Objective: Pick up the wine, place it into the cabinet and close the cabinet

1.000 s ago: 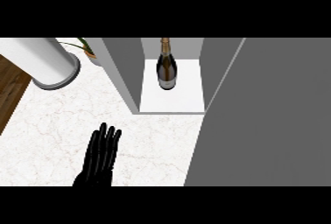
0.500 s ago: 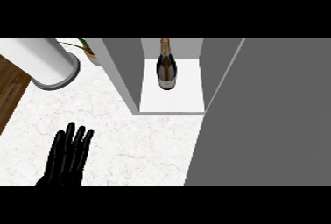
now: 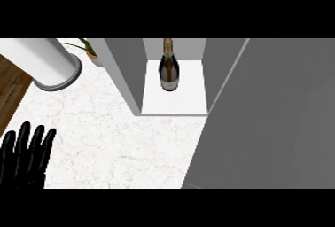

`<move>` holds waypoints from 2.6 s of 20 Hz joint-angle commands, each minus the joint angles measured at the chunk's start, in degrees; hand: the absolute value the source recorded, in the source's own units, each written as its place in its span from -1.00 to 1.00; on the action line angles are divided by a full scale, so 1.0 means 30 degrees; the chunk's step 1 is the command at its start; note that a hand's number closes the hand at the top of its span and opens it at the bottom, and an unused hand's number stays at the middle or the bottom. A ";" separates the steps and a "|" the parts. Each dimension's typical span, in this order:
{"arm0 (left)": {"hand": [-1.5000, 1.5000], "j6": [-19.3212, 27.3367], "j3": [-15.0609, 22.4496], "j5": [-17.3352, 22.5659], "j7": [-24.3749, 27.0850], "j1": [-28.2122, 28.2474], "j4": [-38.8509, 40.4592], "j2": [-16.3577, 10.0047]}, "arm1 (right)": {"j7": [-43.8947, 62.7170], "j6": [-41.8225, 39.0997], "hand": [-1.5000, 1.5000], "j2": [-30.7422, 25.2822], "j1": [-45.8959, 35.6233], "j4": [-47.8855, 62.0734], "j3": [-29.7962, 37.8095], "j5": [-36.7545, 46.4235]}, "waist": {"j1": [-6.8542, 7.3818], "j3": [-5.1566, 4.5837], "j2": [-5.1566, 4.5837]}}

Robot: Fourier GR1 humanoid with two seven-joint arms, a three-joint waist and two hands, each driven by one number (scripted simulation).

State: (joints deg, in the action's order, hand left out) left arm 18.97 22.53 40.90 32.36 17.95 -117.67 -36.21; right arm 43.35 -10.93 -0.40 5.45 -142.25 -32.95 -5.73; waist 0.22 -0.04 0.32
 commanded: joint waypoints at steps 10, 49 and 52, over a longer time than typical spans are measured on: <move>-1.00 -0.3894 -0.5437 0.3054 -0.0860 0.1398 0.0887 -0.2065 | 0.0465 0.4823 1.00 0.0113 -0.1766 -0.0483 -0.7990 0.3993 | -0.0073 -0.0048 0.0096; -1.00 -0.4701 -0.5739 0.3162 -0.3556 -0.1653 0.2397 -0.0230 | -0.3163 1.3745 1.00 0.0116 -2.4273 1.7571 -0.0377 -0.1387 | 0.0675 -0.0027 -0.0202; -1.00 -0.4708 -0.6435 0.3605 -0.4116 -0.1867 0.1869 -0.0520 | -0.3962 1.1571 1.00 -0.0126 -2.5063 1.9920 0.1608 -0.0879 | 0.0478 -0.0009 -0.0195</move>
State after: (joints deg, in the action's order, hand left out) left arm 4.77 4.55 51.42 21.09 12.90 -111.68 -37.65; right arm 34.48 27.81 -0.56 -64.35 -91.54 -32.96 -9.01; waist 2.17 -0.11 -0.32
